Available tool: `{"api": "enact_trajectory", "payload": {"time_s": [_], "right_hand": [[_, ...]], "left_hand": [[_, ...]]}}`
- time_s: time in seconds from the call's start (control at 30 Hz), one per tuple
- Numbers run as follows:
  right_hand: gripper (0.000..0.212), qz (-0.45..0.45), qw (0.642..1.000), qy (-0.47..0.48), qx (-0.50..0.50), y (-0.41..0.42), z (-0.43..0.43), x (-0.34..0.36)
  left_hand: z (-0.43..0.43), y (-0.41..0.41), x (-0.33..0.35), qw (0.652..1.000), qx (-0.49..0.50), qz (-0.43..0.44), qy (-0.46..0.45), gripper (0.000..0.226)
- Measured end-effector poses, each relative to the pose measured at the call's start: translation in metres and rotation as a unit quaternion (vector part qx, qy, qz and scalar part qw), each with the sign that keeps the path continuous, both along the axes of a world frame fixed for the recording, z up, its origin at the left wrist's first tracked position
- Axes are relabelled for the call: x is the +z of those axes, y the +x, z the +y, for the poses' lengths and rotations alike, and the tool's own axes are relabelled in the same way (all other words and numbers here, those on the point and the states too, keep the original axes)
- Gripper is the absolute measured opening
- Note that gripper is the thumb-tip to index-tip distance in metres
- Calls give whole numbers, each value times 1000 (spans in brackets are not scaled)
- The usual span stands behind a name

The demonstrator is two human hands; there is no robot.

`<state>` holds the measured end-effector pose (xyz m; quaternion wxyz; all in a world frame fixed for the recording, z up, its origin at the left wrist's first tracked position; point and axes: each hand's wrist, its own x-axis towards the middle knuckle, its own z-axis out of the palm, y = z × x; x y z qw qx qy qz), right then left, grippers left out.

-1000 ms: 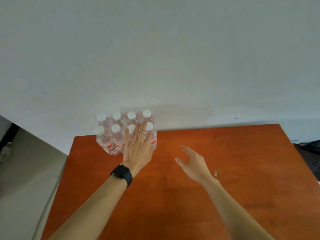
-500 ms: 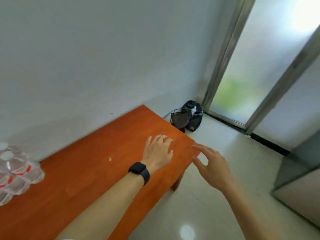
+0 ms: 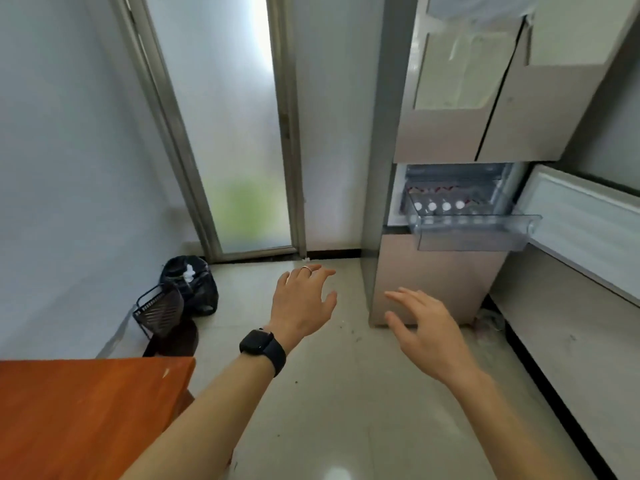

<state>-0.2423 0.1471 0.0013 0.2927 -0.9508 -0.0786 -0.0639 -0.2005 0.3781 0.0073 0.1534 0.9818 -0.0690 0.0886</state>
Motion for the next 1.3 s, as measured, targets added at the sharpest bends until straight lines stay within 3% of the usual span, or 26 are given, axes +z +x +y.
{"api": "enact_trajectory", "payload": {"time_s": [0.27,0.77,1.1,1.3], "right_hand": [[45,7,996,9,-85,105,-113,-5],[51,35,985,55,-160,331,-266,-6],[52,124,985,49,-111,518,-376,-65],[49,211,976,29,-38,624,-423,-95]], "left_hand": [[-120,145,0,994,-107,-5,-13,49],[-279,396,-22,980,-191,44,-14,50],[-396,548,-83,978,-124,156,-63,52],[-449,624,-119,942,-7,292,-167,50]]}}
